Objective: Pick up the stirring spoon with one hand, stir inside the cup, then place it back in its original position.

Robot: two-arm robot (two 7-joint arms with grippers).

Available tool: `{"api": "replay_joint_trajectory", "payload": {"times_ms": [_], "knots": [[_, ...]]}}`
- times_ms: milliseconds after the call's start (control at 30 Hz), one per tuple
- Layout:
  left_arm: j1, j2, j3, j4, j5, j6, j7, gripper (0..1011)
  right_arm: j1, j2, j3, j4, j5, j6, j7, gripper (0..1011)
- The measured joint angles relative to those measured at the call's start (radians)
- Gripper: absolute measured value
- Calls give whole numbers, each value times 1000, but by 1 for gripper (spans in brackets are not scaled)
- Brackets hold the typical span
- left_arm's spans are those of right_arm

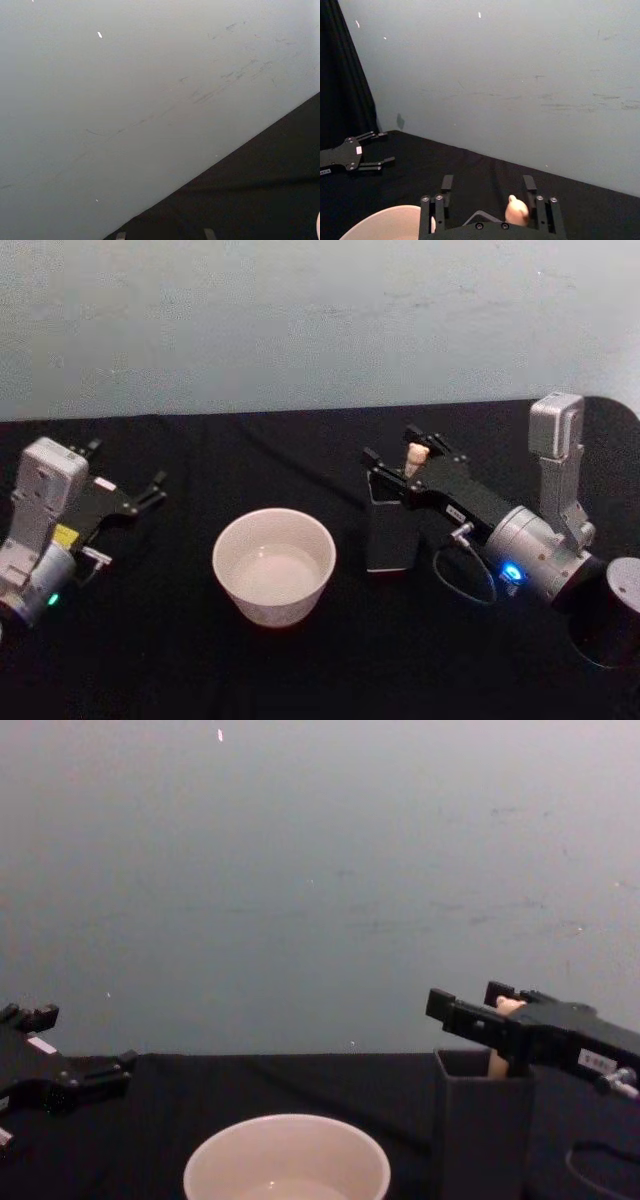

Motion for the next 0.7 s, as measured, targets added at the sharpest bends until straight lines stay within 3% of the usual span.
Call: {"api": "replay_joint_trajectory", "payload": {"times_ms": [200, 400, 500, 700], "knots": [[0, 0, 0, 0, 0, 0, 0, 1001, 0, 0, 0, 0, 0, 0, 0, 1000], [0, 0, 0, 0, 0, 0, 0, 1001, 0, 0, 2, -2, 2, -3, 2, 1002], [0, 0, 0, 0, 0, 0, 0, 1001, 1, -2, 15, -20, 10, -18, 3, 1002], [0, 0, 0, 0, 0, 0, 0, 1001, 6, -11, 76, -70, 41, -60, -22, 1002]]}}
